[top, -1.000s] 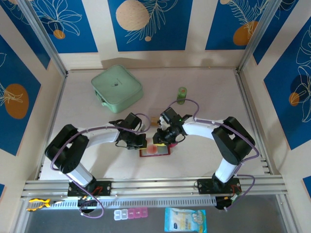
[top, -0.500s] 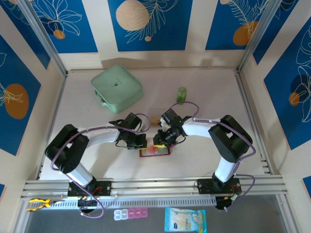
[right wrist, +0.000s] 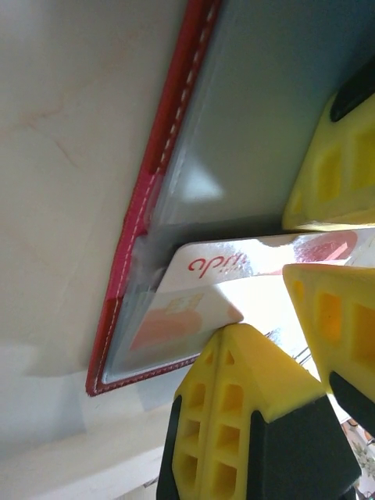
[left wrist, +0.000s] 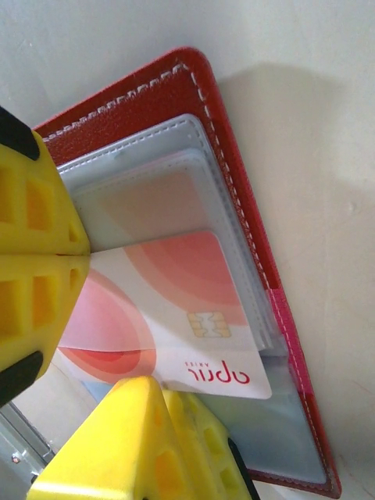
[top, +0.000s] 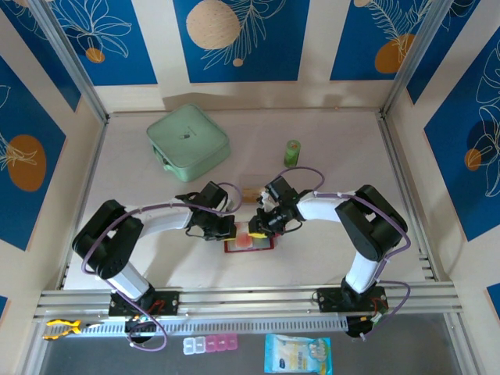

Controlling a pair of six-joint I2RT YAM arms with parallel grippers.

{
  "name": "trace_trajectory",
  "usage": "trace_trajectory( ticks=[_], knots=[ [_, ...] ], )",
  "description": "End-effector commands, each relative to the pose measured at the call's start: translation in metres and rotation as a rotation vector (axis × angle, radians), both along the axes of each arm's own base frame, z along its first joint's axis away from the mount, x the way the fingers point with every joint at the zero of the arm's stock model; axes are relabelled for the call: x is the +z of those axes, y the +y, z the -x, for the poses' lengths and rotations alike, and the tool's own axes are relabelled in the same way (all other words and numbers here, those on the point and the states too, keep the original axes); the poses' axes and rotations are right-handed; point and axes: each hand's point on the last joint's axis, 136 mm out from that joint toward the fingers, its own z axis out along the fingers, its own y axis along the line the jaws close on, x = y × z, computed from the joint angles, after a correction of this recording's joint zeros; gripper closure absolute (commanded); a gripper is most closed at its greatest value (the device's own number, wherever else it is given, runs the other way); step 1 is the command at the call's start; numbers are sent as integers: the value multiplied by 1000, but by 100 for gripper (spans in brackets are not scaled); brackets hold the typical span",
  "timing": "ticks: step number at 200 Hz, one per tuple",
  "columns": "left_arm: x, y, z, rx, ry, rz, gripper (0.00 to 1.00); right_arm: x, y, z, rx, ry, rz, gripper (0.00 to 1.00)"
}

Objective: Take the credit cards out of the card holder

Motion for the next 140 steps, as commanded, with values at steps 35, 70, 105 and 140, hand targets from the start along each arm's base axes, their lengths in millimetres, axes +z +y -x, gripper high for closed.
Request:
trace_trajectory(
  ticks=[35,70,105,140],
  knots=[
    [-10,7,7,1,34,-49,100,10,8,3,9,17,-98,82],
    [-9,6,7,1,33,-49,100,9,7,2,7,17,-97,85],
    [-9,7,7,-1,33,-49,100,8,1,2,-6,8,-76,88],
    [-8,6,7,-4,32,-50,100,9,-11,1,-19,-5,-51,89]
  ],
)
